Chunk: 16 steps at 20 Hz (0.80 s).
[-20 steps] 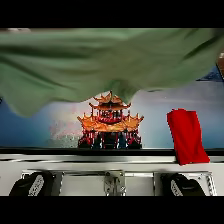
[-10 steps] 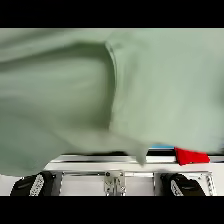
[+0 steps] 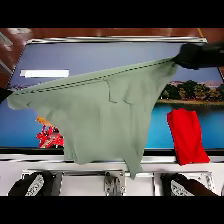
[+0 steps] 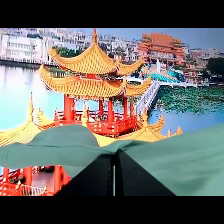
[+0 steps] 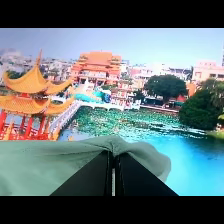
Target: Fold the shirts.
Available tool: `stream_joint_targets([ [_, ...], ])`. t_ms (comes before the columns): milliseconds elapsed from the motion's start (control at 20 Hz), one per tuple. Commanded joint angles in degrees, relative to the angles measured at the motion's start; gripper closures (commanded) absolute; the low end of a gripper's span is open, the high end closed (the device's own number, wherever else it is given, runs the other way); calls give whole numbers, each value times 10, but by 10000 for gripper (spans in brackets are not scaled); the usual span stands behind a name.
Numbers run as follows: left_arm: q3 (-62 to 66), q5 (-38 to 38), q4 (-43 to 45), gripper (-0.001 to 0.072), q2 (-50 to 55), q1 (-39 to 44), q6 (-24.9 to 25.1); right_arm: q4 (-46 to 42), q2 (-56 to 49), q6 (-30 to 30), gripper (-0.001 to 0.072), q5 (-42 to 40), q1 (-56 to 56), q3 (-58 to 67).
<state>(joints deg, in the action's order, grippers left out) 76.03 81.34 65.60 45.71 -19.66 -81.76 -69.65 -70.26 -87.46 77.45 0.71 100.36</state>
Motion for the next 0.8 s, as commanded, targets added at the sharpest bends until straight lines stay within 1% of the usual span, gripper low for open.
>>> stream_joint_targets([
  [0,-35,-111,-9,671,129,-1,3,35,-133,-11,650,-131,-16,-16],
  [150,-34,-184,-87,671,239,0,3,126,-210,-12,650,-261,-19,-16],
  [250,-34,-201,-143,670,300,3,3,145,-243,-13,650,-313,-20,-16],
  [350,-34,-196,-157,670,351,17,3,143,-275,-18,650,-319,-19,-16],
  [550,-34,-171,-157,670,429,53,2,143,-336,-50,650,-263,-33,-16],
  [600,-34,-161,-157,667,437,58,-6,143,-345,-54,649,-250,-40,-16],
  [650,-34,-151,-157,589,440,57,-21,143,-349,-53,613,-248,-45,-16],
  [700,-32,-137,-157,381,438,52,-46,144,-346,-53,398,-252,-48,-15],
  [750,-21,-103,-156,228,435,39,-54,143,-338,-51,48,-242,-43,-8],
])
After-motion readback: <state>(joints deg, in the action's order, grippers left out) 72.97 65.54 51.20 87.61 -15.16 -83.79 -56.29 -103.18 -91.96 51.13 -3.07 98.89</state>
